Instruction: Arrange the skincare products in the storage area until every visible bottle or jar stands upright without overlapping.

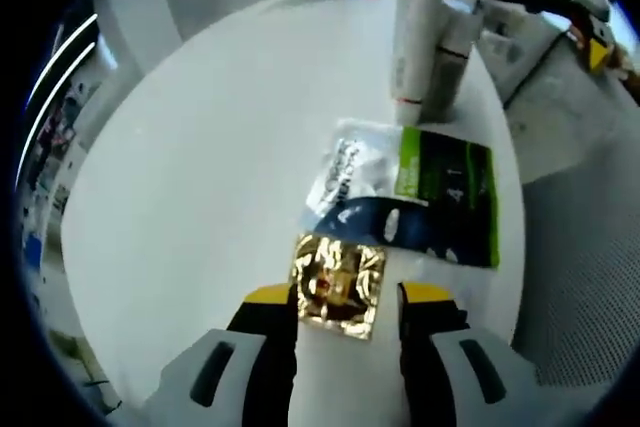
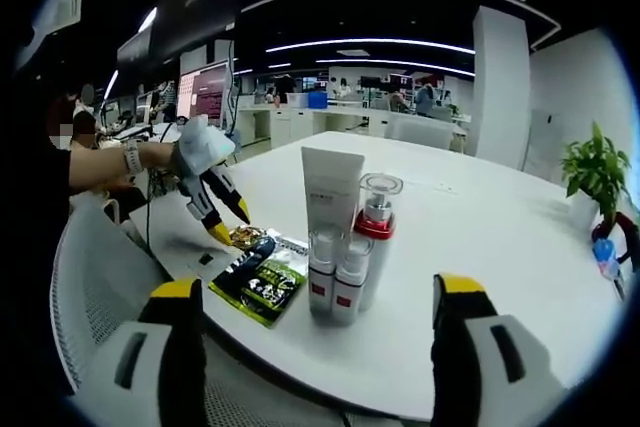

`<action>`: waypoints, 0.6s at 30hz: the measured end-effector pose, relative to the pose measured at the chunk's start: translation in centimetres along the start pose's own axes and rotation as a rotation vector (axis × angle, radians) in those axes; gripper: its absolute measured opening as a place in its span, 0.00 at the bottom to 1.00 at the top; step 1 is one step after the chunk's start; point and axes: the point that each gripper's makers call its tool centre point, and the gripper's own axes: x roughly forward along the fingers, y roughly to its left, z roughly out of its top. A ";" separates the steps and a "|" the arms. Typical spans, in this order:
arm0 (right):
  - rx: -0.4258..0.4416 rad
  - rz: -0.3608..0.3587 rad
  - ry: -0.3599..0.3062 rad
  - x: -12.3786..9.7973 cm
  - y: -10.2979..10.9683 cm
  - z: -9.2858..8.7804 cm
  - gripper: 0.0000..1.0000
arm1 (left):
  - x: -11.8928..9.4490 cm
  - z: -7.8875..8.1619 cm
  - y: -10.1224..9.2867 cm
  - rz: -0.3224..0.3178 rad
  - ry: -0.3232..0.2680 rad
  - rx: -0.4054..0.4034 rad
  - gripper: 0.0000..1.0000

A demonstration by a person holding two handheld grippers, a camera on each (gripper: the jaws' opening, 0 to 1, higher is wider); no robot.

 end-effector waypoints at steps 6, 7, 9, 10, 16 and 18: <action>-0.003 0.002 0.009 0.0 0.2 -0.1 0.97 | -2.4 1.5 -0.8 0.035 -0.112 -0.076 0.42; -0.004 0.002 0.008 0.0 0.2 -0.1 0.97 | -2.8 1.6 -0.9 0.042 -0.125 -0.087 0.44; -0.004 -0.002 0.008 0.0 0.2 0.0 0.97 | -3.7 1.8 -1.2 0.059 -0.156 -0.105 0.47; -0.002 -0.002 0.008 0.0 0.2 0.0 0.97 | -4.2 1.8 -1.4 0.067 -0.165 -0.118 0.49; -0.007 -0.003 0.007 0.0 0.4 0.0 0.97 | -6.6 1.8 -2.3 0.129 -0.230 -0.167 0.59; -0.009 -0.006 0.008 -0.1 0.4 0.0 0.97 | -7.4 2.0 -2.8 0.138 -0.266 -0.185 0.61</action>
